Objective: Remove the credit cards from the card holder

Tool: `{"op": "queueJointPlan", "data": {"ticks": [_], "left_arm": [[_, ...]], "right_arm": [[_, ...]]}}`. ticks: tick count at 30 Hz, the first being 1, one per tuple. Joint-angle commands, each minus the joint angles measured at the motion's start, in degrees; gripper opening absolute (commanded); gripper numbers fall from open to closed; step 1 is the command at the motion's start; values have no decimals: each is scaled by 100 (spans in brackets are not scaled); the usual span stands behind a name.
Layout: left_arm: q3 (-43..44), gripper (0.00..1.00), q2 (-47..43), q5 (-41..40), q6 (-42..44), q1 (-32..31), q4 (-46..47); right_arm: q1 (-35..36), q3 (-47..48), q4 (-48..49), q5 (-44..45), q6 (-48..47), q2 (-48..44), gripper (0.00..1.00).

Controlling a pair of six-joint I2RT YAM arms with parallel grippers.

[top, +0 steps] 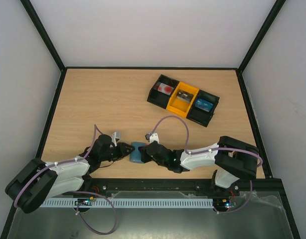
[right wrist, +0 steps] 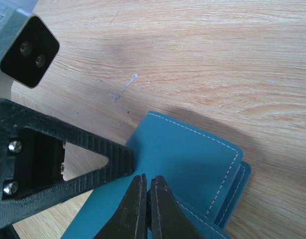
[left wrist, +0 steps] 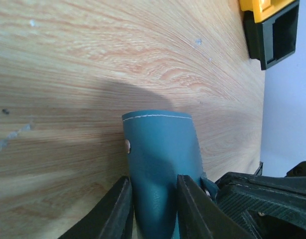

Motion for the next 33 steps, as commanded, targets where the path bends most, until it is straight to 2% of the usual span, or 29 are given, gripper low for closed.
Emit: {"op": "queueJointPlan", "data": {"ticks": [1,13,19,22,25,29,32,33], "left_arm": [[-47,23,-2,-168,53,-35,-102],[-83,24,204,-283,85,-41,-121],[-148,42,-363,-120,-268,-46,-279],[-130,52,-1052,-323,-414,-43,-841],[-109,55,-1768,-740,-416,-44,-1494],[-192,54,-2219,-904,-379,-36,-1759],[-244,42,-2129,-632,-401,-49,-1293],[-218,41,-2031,-552,-400,-53,-1197]], "right_arm": [[39,-160,309,184,-27,-255,2],[39,-179,625,200,-35,-508,2],[39,-161,878,180,-99,-382,2],[39,-207,876,205,-70,-332,2],[43,-317,866,265,-55,-314,2],[39,-381,822,148,-192,-189,2],[39,-393,840,73,-296,-20,2],[43,-386,865,19,-333,36,2]]}}
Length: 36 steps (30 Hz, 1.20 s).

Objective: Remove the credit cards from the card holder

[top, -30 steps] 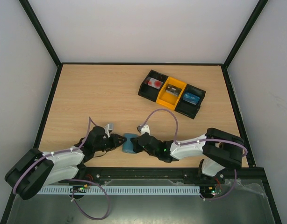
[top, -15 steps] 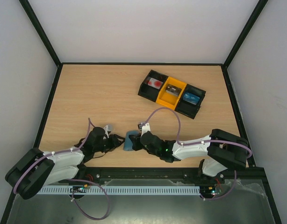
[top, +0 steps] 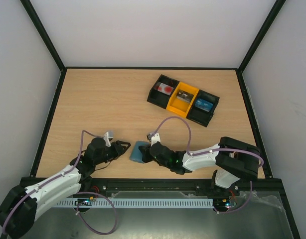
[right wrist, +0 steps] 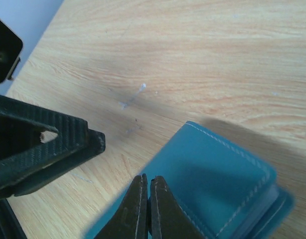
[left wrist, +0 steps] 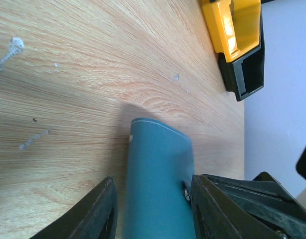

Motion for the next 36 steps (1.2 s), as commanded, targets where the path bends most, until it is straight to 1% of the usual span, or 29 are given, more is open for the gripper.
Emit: {"op": "queueJointPlan", "data": {"ticks": [1,5,7,9,11,15,18,21,25,29,32,36], "left_arm": [[-17,40,240,271,-7,-41,308],[185,39,604,293,101,-154,303],[112,39,724,344,19,-219,615],[-46,38,886,464,-175,-296,1158],[-105,35,1120,477,-283,-404,1519],[31,29,1531,150,-207,-715,1539],[37,26,1942,7,-238,-811,1715],[29,18,2322,-170,-243,-882,1794],[287,14,2811,-463,-81,-1034,1478],[445,12,3255,-497,-37,-1075,1451],[444,7,3393,-582,-8,-1109,1418],[477,6,3421,-842,39,-1153,1136]], "right_arm": [[37,-32,191,-143,-255,229,2],[36,-30,186,-137,-349,300,2],[36,-35,194,-153,-452,288,2],[36,-30,177,-124,-581,277,2],[36,-8,114,-23,-687,248,2],[36,149,-17,-16,-817,297,2],[36,180,-45,3,-779,348,2],[36,46,59,94,-644,268,2],[37,-130,95,155,-535,85,2],[36,-267,28,291,-524,-126,2],[36,-409,-3,368,-499,-279,2],[36,-556,-49,460,-349,-506,2]]}}
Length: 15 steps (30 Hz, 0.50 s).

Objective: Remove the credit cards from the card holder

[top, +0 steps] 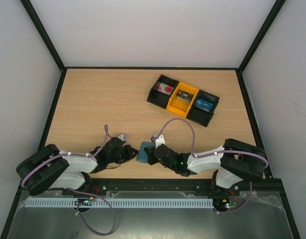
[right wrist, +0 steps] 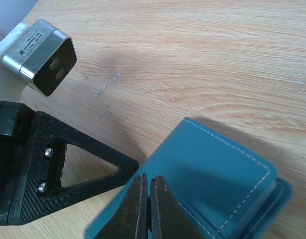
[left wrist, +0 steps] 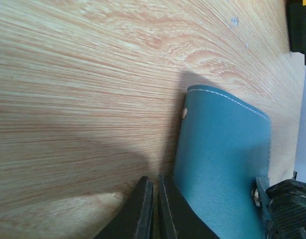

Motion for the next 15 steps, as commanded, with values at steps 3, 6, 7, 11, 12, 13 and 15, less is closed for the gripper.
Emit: {"op": "queueJointPlan", "data": {"ticks": [3,6,7,11,12,13,15], "left_arm": [[-85,5,173,-501,194,-82,-652],[-124,5,134,-502,205,-81,-753],[-133,7,0,-452,206,-85,-768],[-83,28,-986,-344,198,-56,-1268],[-89,34,-1300,-322,188,-1,-1399],[-126,39,-1656,-273,190,69,-1482],[-285,50,-2290,-7,172,351,-1552]], "right_arm": [[33,-258,51,331,227,-491,2],[28,-321,161,312,141,-599,2],[28,-325,249,246,55,-605,2],[28,-293,438,-1,-159,-641,2],[32,-293,478,-27,-198,-674,2],[28,-289,516,-67,-267,-704,2],[29,-270,581,-135,-416,-757,2]]}}
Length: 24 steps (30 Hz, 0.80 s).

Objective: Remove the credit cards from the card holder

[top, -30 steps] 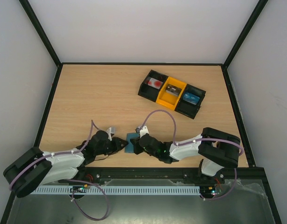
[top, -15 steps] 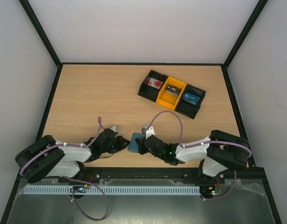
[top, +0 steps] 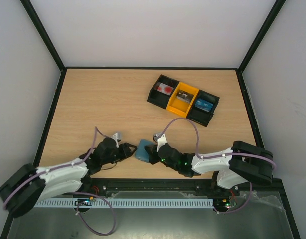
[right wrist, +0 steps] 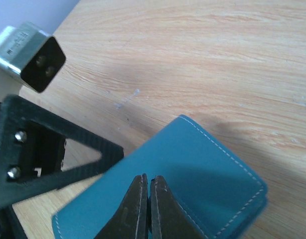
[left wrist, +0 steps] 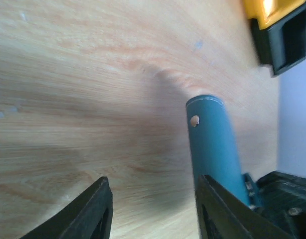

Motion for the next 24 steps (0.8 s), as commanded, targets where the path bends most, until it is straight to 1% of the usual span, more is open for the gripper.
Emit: {"op": "queueJointPlan", "data": {"ticks": [1,3,6,9,13,15,20,22,24], "left_arm": [[-292,54,-1213,510,40,533,-533],[-452,62,-1716,1020,-15,852,-425],[-591,76,-2298,1203,-132,950,-425],[-816,82,-2510,1321,-322,958,-111],[-1085,83,-2399,1490,-398,959,490],[-1182,82,-2243,1646,-351,954,958],[-1374,73,-2091,1941,-641,959,1954],[-1390,65,-2162,1919,-747,941,2052],[-1380,55,-2252,1876,-823,926,2005]], "right_arm": [[30,24,435,-92,-356,-229,2],[30,128,328,-77,-481,-229,2],[33,260,278,-122,-604,-203,2],[42,365,343,-179,-675,-171,2],[41,531,361,-267,-747,-134,2],[39,582,427,-303,-751,-136,2],[39,699,507,-338,-702,-184,2],[39,734,509,-255,-656,-185,2],[39,778,449,-107,-566,-195,2]]}}
